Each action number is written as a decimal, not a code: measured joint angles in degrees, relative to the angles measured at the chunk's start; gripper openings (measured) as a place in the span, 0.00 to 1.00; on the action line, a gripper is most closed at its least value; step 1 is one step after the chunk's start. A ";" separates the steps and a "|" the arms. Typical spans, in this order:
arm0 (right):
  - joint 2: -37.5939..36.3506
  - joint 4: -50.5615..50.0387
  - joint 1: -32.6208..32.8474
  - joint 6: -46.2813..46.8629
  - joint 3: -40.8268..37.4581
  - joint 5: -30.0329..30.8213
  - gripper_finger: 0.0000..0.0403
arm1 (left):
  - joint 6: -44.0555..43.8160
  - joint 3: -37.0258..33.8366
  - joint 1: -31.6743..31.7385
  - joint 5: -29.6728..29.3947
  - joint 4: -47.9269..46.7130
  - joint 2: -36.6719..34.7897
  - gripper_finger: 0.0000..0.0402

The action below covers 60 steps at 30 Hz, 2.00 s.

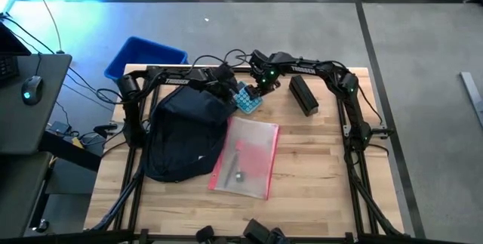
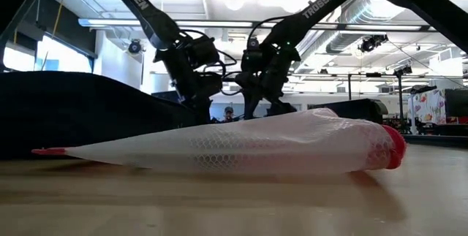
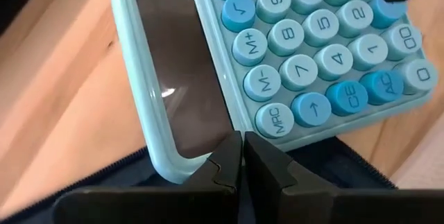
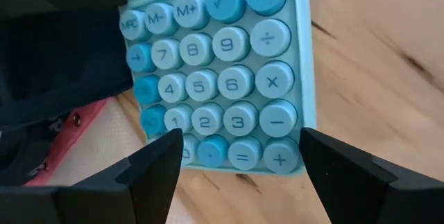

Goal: Unpack backpack
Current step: Put the blue calculator into the transparent pink zip bag

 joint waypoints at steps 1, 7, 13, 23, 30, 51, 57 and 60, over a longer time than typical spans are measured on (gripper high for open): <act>0.00 -0.35 0.00 -0.02 0.00 0.00 0.68 | 0.82 0.00 -0.07 -0.17 -0.02 0.00 0.00; -0.03 -3.55 0.10 0.29 0.02 2.74 0.68 | 3.25 -0.88 0.28 0.08 0.19 0.11 0.00; -0.07 -3.11 0.50 -1.82 0.04 1.34 0.68 | 4.64 -4.69 0.24 1.06 4.44 -0.30 0.00; -0.04 3.98 2.94 -1.12 -0.02 -7.41 0.67 | 0.29 -5.38 -0.32 1.05 7.71 0.17 0.00; -0.02 3.73 4.21 2.13 -0.04 -4.46 0.43 | -0.31 -5.31 -0.38 1.03 6.65 -0.35 0.00; -16.61 -20.31 4.97 -6.42 0.04 -2.53 0.17 | -0.35 -5.38 -0.57 -6.62 2.11 -21.01 0.00; -26.46 -28.48 9.13 -6.81 -5.75 -9.85 0.17 | -0.77 -5.31 -1.37 -6.19 1.55 -21.44 0.00; -34.08 -26.52 13.27 -0.59 -16.06 -14.82 0.17 | -0.77 -5.31 -2.46 -6.17 0.60 -21.44 0.00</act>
